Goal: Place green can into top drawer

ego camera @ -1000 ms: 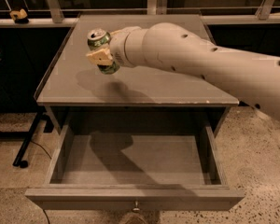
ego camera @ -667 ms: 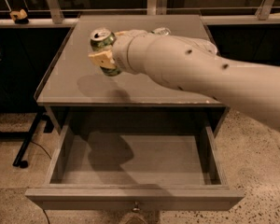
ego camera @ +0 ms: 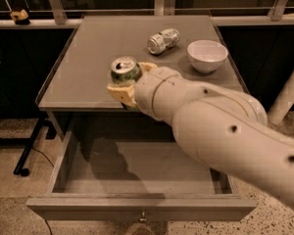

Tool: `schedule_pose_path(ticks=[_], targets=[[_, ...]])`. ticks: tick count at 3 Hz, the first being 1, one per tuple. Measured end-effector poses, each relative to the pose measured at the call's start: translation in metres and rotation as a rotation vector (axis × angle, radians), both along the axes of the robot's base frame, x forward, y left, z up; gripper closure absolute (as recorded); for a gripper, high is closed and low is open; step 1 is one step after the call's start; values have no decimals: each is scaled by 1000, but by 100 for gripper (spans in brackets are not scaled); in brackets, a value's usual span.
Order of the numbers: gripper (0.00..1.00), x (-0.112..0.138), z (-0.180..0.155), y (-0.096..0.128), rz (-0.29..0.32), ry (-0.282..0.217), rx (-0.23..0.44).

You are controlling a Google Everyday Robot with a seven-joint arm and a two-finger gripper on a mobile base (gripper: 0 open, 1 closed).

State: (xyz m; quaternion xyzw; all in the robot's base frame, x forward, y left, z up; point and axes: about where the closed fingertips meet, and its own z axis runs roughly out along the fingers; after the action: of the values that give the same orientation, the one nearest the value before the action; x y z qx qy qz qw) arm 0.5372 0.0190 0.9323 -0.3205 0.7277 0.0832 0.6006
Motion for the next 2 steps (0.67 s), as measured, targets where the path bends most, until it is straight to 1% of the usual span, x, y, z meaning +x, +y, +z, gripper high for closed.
schedule_pose_path(ticks=[1, 2], targets=[[100, -26, -13, -4, -10, 15, 13], [100, -48, -31, -34, -21, 17, 27]])
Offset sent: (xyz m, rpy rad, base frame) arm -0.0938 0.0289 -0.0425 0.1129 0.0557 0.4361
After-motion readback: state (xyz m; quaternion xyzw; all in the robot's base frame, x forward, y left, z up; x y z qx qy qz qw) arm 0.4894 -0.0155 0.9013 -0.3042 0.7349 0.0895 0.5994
